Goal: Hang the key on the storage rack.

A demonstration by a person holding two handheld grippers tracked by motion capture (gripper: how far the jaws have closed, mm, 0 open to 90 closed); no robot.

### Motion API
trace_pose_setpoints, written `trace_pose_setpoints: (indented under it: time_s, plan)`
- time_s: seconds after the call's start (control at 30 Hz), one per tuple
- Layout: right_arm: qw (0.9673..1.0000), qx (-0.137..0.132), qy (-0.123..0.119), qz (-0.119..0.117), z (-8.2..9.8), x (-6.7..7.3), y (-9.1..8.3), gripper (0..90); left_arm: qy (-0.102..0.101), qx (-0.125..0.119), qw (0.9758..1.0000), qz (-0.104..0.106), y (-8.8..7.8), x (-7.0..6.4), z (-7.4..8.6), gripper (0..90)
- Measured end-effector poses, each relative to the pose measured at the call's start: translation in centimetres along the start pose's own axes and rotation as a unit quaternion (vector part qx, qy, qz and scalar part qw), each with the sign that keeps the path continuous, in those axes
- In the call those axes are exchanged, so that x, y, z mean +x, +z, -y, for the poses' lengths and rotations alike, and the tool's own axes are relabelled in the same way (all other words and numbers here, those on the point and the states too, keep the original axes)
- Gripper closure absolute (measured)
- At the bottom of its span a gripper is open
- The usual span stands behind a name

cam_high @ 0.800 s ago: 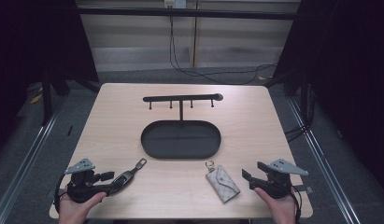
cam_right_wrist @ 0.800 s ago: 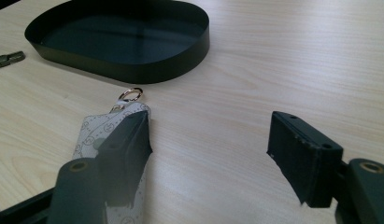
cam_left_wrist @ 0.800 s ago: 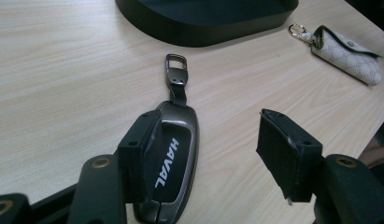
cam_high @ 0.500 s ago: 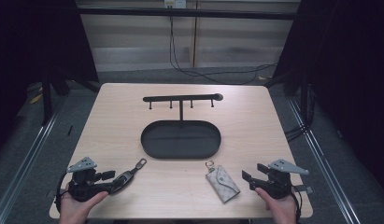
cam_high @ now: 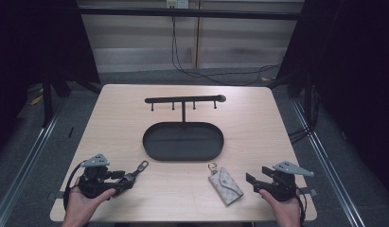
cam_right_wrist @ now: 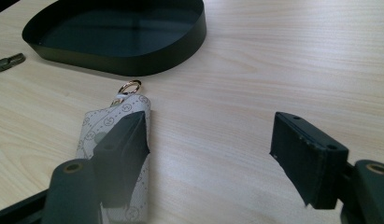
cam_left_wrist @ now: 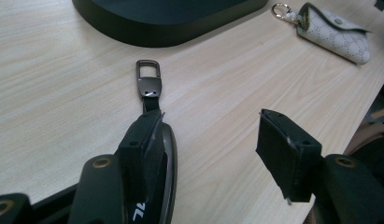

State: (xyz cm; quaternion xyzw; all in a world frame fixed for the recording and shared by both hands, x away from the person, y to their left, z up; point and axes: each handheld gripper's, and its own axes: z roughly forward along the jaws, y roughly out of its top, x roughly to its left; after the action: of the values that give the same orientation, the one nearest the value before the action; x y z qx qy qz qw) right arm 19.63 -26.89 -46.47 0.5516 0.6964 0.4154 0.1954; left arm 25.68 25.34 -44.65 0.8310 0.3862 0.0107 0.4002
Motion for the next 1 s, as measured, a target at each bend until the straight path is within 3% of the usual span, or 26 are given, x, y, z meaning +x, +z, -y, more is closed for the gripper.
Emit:
trace_pose_setpoints:
  time_s: [0.07,0.13,0.27,0.43,0.67,0.7,0.73,0.8,0.83,0.9,0.97,1.0]
  plan:
    - [1.0,0.001,0.003,-0.001,0.0,-0.1,0.0,27.8,0.002,0.014,0.9999,-0.007,0.1,0.0,-0.4,42.1]
    - [1.0,0.001,0.003,-0.003,0.0,-0.1,0.0,27.8,-0.001,0.04,0.9987,-0.032,0.3,0.2,-1.1,41.8]
    - [0.9998,0.01,-0.008,-0.013,0.1,0.2,0.2,27.8,-0.011,0.051,0.9979,-0.039,0.5,0.7,-1.7,43.5]
    - [0.9998,0.014,-0.008,-0.014,0.0,0.2,0.4,27.5,-0.001,0.071,0.9959,-0.057,1.0,0.8,-3.0,48.3]
    - [0.9997,0.018,-0.008,-0.016,0.1,0.2,0.4,27.5,-0.004,0.089,0.9945,-0.055,1.5,0.8,-4.4,50.9]
    - [0.9997,0.019,-0.008,-0.017,0.0,0.2,0.4,27.5,0.008,0.107,0.9928,-0.052,1.5,1.0,-4.9,50.2]
    - [0.9997,0.019,-0.008,-0.017,0.0,0.2,0.4,27.5,0.008,0.107,0.9928,-0.052,1.5,1.0,-4.9,49.5]
    - [0.9997,0.018,-0.007,-0.017,0.1,0.2,0.4,27.2,0.0,0.115,0.9919,-0.053,1.8,1.2,-5.3,48.1]
    - [0.9996,0.019,-0.007,-0.018,0.1,0.2,0.4,26.8,-0.001,0.131,0.9899,-0.055,2.3,1.4,-5.5,48.7]
    - [0.9996,0.02,-0.007,-0.019,0.1,0.2,0.4,26.5,-0.001,0.135,0.9893,-0.056,2.5,1.5,-5.6,48.8]
    - [0.9996,0.021,-0.007,-0.019,0.1,0.1,0.4,26.3,-0.005,0.144,0.9885,-0.046,2.9,1.8,-5.7,50.7]
    - [0.9995,0.022,-0.006,-0.019,0.1,0.1,0.5,26.0,-0.007,0.156,0.9869,-0.042,3.3,2.0,-5.8,52.6]
